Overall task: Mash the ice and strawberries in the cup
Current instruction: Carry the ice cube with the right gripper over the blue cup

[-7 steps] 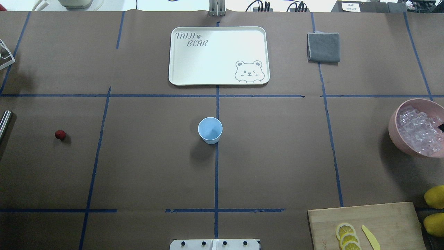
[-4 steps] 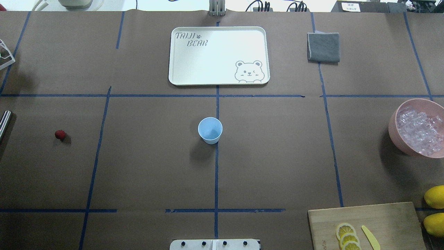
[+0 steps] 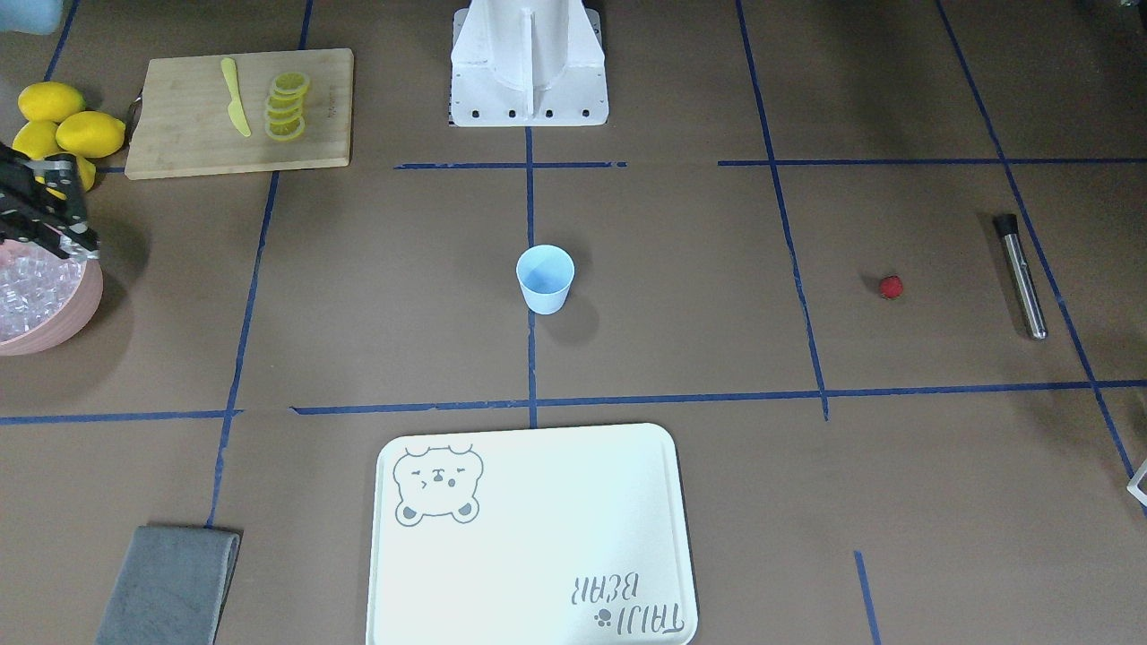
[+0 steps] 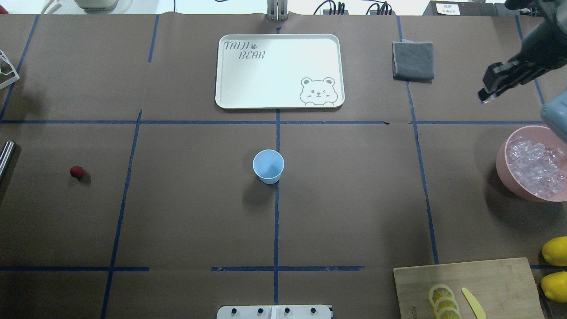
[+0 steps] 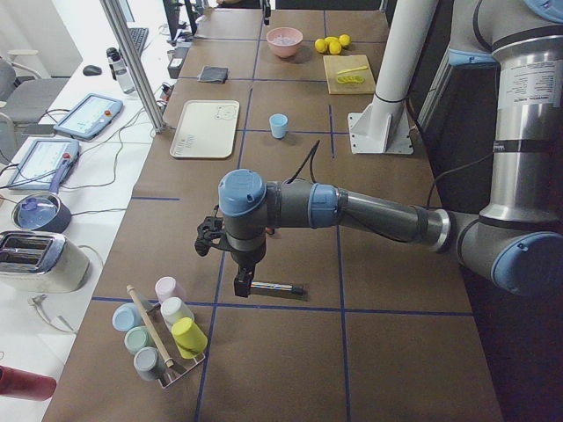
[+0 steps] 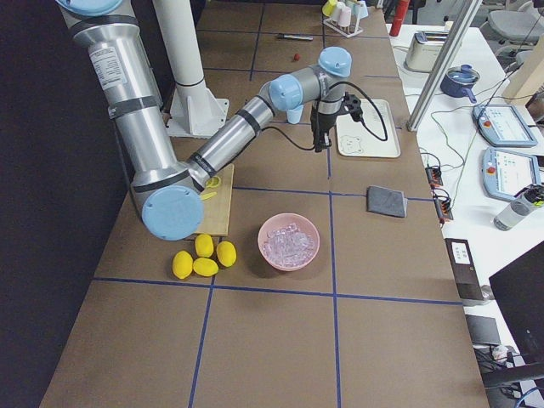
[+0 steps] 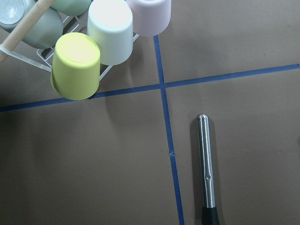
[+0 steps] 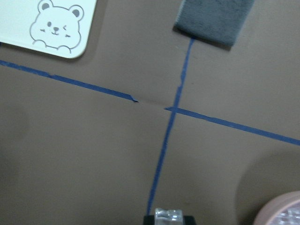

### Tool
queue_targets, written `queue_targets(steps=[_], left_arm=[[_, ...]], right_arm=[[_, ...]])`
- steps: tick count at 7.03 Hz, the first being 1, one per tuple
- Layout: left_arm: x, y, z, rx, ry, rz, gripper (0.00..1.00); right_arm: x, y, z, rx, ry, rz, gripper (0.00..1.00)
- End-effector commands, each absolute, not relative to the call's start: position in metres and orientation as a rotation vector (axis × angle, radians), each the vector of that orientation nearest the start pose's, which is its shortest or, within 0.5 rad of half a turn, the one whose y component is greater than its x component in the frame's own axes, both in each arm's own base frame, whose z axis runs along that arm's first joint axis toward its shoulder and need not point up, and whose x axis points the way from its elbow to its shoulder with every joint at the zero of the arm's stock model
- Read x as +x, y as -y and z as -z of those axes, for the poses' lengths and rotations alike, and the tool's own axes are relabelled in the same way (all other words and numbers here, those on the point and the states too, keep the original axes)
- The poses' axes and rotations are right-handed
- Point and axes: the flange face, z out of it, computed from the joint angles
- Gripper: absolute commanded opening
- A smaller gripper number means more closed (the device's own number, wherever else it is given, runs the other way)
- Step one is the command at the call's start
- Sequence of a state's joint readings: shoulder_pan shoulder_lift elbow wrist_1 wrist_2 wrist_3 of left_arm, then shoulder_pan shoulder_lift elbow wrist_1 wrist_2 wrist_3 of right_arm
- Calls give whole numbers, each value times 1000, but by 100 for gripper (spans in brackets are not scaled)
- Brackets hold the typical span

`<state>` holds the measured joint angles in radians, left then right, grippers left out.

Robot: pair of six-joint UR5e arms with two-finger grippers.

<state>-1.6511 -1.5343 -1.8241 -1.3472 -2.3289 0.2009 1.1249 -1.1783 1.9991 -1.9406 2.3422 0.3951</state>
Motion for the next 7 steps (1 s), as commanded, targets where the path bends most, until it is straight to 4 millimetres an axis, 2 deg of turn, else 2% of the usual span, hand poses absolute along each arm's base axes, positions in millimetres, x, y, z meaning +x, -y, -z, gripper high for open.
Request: queue_targets(steps=[1, 2, 3, 4, 5, 6, 7], left_arm=[[-102, 461, -575, 102, -753, -114, 100], [-102, 461, -578, 96, -755, -111, 100], [-102, 462, -576, 101, -755, -113, 100], [-102, 463, -574, 104, -754, -114, 100], [-102, 463, -576, 102, -754, -114, 100], [-102, 464, -577, 102, -753, -114, 100], [-102, 464, -576, 105, -752, -115, 100]], right_arm=[[-309, 505, -196, 35, 846, 124, 0], [-362, 486, -175, 17, 824, 76, 0], [-414, 473, -143, 4, 824, 39, 0], [-481, 463, -112, 24, 821, -8, 0], [-541, 457, -95, 26, 835, -38, 0], [-570, 452, -92, 29, 805, -51, 0], [-575, 448, -96, 26, 795, -48, 0]])
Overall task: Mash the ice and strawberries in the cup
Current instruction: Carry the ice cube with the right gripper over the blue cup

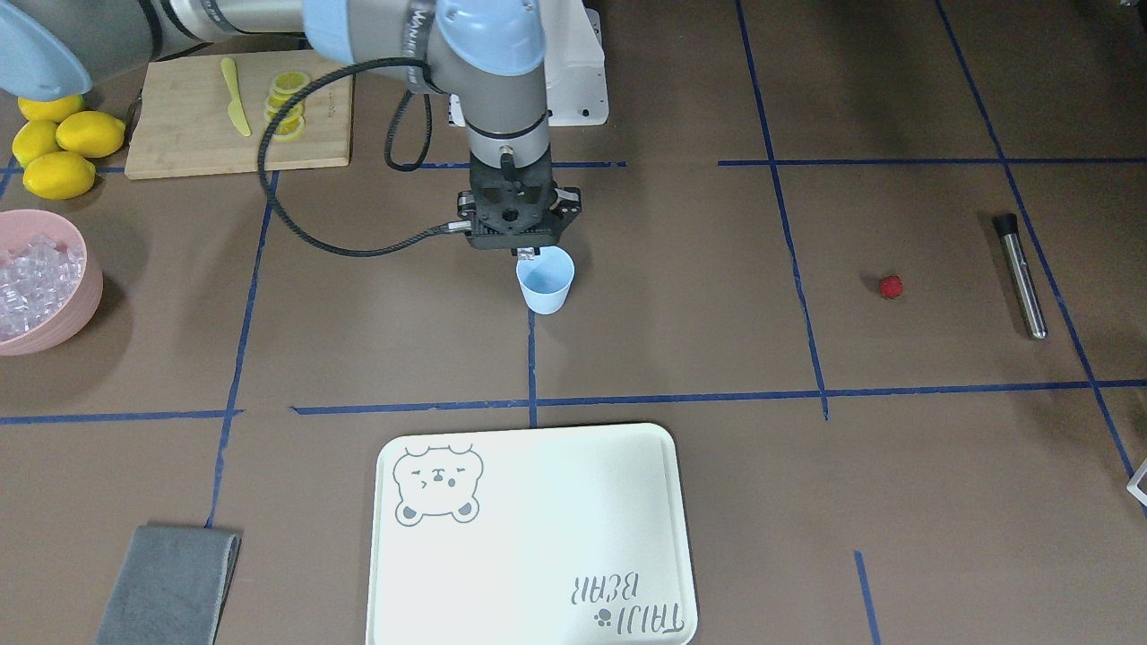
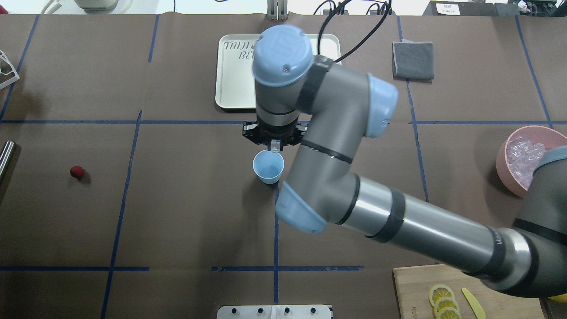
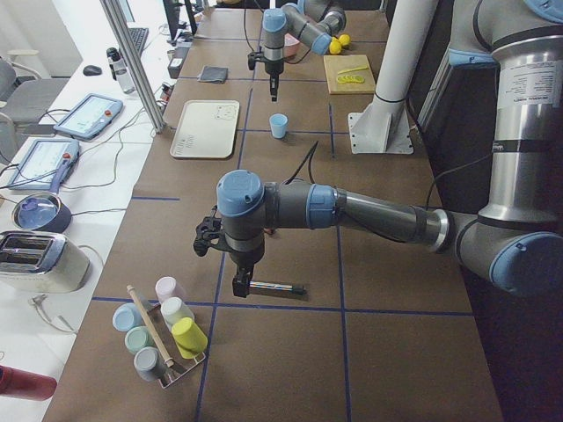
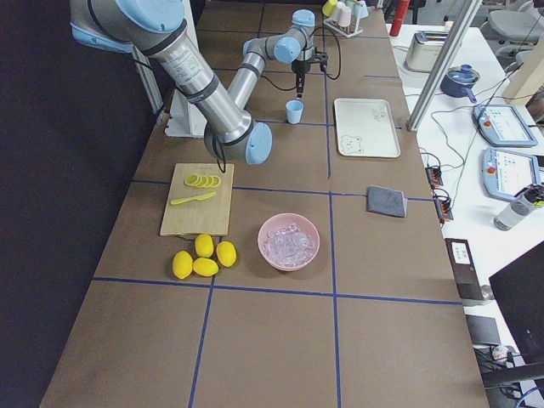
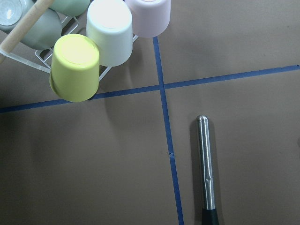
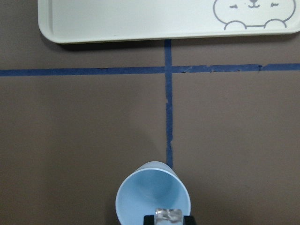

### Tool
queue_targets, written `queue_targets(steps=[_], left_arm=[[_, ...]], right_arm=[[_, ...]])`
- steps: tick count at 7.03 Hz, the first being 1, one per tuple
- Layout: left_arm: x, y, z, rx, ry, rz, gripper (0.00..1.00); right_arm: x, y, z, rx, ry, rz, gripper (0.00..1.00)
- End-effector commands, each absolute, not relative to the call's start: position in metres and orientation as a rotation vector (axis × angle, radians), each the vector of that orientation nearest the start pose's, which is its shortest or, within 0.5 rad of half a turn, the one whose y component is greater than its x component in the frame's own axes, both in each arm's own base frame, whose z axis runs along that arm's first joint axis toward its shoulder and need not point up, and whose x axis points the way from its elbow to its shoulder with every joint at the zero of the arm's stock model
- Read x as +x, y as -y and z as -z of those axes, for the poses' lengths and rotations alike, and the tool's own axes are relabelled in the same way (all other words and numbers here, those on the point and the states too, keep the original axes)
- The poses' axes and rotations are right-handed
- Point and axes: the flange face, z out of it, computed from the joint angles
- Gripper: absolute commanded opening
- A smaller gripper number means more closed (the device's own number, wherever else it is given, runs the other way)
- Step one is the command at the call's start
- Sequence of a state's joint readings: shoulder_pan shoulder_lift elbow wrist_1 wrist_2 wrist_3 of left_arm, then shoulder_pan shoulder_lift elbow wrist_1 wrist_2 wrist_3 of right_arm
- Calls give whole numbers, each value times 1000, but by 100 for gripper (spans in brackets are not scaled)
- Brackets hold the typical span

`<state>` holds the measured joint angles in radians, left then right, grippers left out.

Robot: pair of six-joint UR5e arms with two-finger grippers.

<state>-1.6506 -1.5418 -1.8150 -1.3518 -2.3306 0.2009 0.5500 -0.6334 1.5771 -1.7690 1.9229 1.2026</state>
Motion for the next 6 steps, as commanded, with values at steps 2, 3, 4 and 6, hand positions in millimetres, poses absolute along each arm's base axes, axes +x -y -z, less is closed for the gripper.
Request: queue_targets(steps=[2, 3, 4, 6], left_arm=[[-102, 464, -575, 105, -752, -115, 100], [-102, 465, -574, 108, -752, -116, 100], [-102, 465, -573, 107, -752, -114, 100], [-102, 465, -573, 108, -752, -116, 100]], right_arm=[[-582, 449, -108, 15, 773, -49, 0], [-583, 450, -110, 13, 769, -50, 0], [-586, 451, -112, 10, 763, -52, 0], [-586, 451, -110, 15, 776, -48, 4]])
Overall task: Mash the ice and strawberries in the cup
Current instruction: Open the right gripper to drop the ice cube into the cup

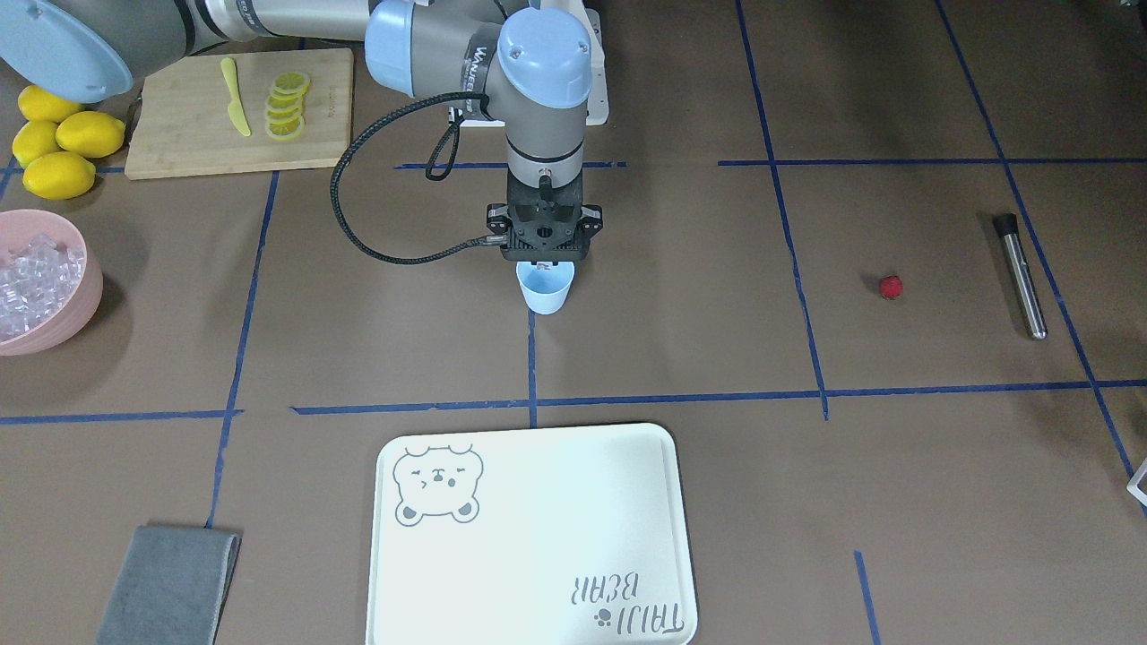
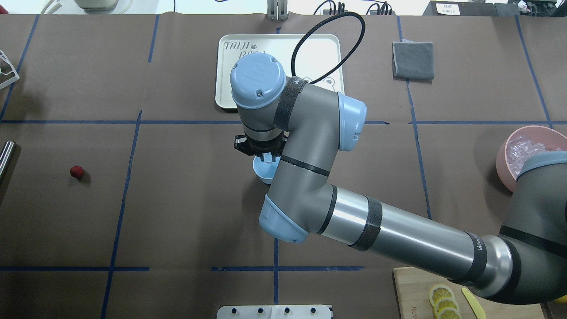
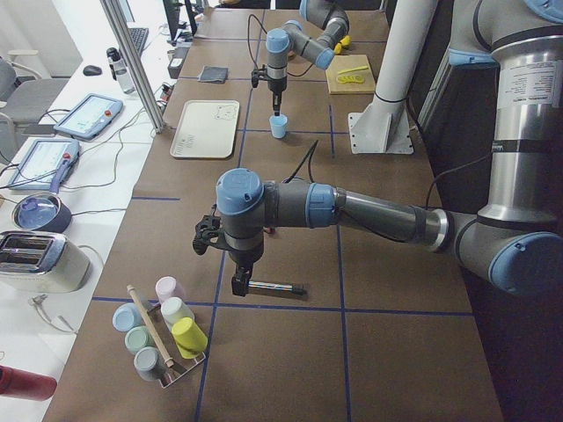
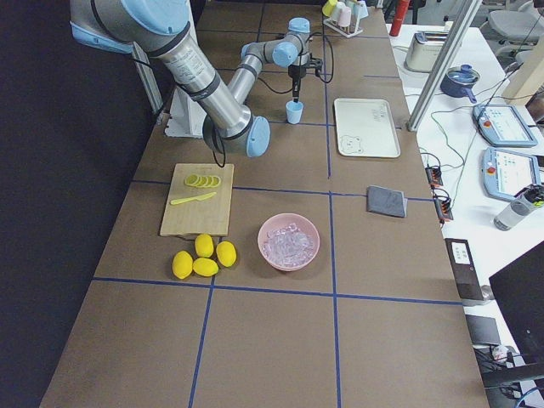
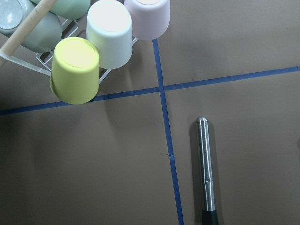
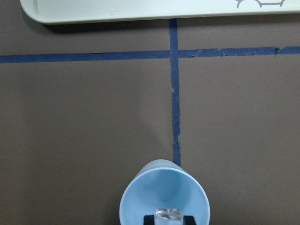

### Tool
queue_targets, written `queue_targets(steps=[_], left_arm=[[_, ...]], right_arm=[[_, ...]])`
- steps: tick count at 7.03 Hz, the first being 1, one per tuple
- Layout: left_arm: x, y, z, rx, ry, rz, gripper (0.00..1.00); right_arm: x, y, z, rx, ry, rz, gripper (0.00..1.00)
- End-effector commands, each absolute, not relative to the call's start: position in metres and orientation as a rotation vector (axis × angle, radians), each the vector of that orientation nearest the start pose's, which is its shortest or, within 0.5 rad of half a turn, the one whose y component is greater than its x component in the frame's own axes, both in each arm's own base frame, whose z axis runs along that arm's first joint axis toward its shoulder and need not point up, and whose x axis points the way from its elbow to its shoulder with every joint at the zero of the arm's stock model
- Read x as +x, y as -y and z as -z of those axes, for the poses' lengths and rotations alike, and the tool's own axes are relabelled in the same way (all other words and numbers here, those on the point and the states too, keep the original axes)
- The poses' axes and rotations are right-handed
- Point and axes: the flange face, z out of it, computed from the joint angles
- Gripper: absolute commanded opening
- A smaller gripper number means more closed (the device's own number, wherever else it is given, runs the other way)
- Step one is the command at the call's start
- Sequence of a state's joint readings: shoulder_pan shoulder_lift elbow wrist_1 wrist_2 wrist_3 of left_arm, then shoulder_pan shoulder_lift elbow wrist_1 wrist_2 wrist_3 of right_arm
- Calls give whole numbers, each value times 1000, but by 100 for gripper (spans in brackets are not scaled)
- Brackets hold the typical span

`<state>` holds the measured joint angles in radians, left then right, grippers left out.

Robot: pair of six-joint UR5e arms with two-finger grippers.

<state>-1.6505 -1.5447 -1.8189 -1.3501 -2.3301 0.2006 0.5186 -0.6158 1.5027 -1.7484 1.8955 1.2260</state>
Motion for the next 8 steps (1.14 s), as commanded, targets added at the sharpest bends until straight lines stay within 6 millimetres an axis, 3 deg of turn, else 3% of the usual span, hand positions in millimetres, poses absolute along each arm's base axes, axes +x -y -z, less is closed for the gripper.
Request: queue_targets(steps=[1, 5, 7, 8], left_arm=[[-102, 465, -572, 109, -752, -116, 100], [-102, 465, -570, 113, -751, -117, 100], [-102, 465, -569, 115, -751, -119, 100], [-102, 466, -568, 116, -751, -118, 100]], right_arm=[[-586, 451, -109, 19, 781, -45, 17], [-586, 451, -111, 18, 779, -43, 70], [-586, 452, -111, 22, 778, -37, 74], [-585, 452, -111, 23, 780, -37, 95]])
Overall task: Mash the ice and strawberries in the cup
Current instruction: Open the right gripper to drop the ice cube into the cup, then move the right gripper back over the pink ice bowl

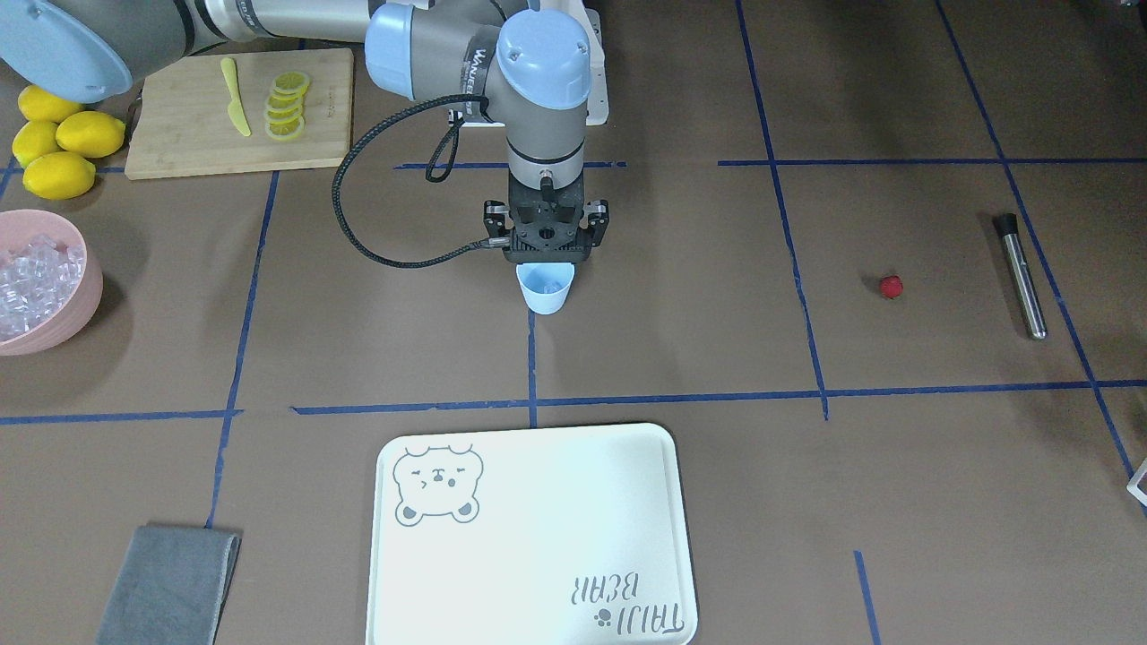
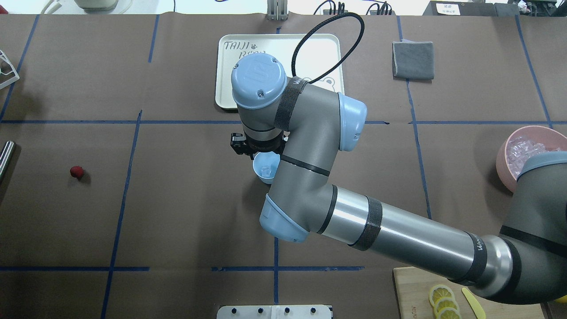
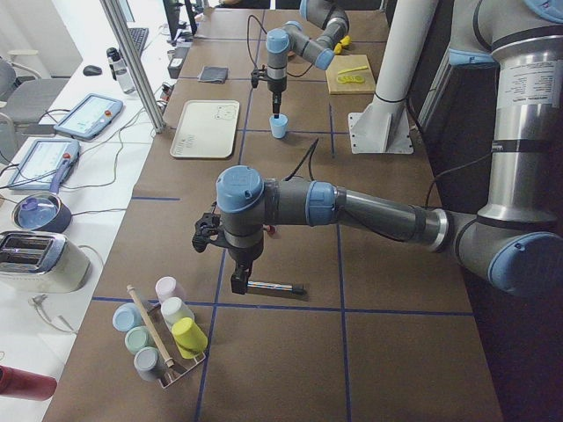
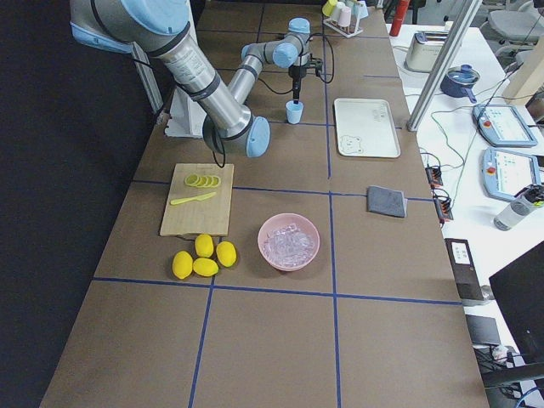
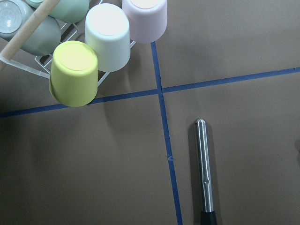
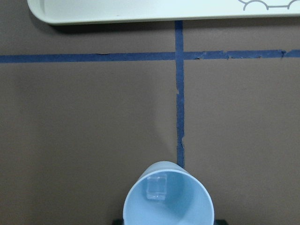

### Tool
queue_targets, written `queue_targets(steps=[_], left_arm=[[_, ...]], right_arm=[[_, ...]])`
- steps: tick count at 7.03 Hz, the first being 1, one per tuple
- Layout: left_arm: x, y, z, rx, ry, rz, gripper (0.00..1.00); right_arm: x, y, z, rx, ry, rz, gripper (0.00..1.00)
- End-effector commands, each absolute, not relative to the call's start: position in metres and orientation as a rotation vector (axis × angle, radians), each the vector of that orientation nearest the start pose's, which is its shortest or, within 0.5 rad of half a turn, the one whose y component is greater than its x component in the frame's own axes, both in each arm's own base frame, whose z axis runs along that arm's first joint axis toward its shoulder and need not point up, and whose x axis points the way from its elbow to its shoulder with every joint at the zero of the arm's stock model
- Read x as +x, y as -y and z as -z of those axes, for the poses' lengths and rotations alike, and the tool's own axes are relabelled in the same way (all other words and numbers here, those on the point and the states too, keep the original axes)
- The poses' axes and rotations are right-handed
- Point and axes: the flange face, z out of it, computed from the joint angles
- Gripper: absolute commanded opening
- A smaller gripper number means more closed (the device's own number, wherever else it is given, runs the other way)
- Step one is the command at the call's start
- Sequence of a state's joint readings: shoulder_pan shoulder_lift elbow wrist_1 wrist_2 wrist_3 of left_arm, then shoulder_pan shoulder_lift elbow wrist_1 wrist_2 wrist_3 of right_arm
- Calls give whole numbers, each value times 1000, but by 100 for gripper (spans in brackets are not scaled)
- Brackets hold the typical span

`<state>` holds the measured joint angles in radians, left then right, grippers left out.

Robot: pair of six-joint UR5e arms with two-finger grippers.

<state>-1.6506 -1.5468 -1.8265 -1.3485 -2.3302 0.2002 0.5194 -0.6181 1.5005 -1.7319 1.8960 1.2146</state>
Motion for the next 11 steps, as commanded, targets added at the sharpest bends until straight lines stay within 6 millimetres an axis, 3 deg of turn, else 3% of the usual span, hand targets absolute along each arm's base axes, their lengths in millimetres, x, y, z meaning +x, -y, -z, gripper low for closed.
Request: queue_targets(steps=[1, 3, 4, 5, 7, 8, 9, 11], left_arm=[[-102, 466, -568, 116, -751, -118, 100], [-102, 466, -567, 117, -751, -118, 100], [-102, 466, -567, 117, -751, -119, 100], [-102, 466, -567, 117, -751, -119, 100], [-102, 465, -568, 118, -751, -120, 100], [-102, 466, -567, 119, -751, -119, 100], [-102, 466, -568, 117, -751, -119, 100], [-102, 465, -567, 120, -750, -120, 100]], right_arm=[[-585, 452, -109, 21, 783, -45, 99], [-580, 453, -101, 28, 796, -49, 99], [-555, 461, -88, 52, 829, -60, 99], [-500, 466, -87, 91, 866, -85, 99], [-363, 437, -138, 188, 902, -93, 99], [-315, 418, -163, 223, 907, -79, 99], [-279, 406, -205, 219, 870, -22, 99], [-198, 420, -274, 190, 815, -3, 99]])
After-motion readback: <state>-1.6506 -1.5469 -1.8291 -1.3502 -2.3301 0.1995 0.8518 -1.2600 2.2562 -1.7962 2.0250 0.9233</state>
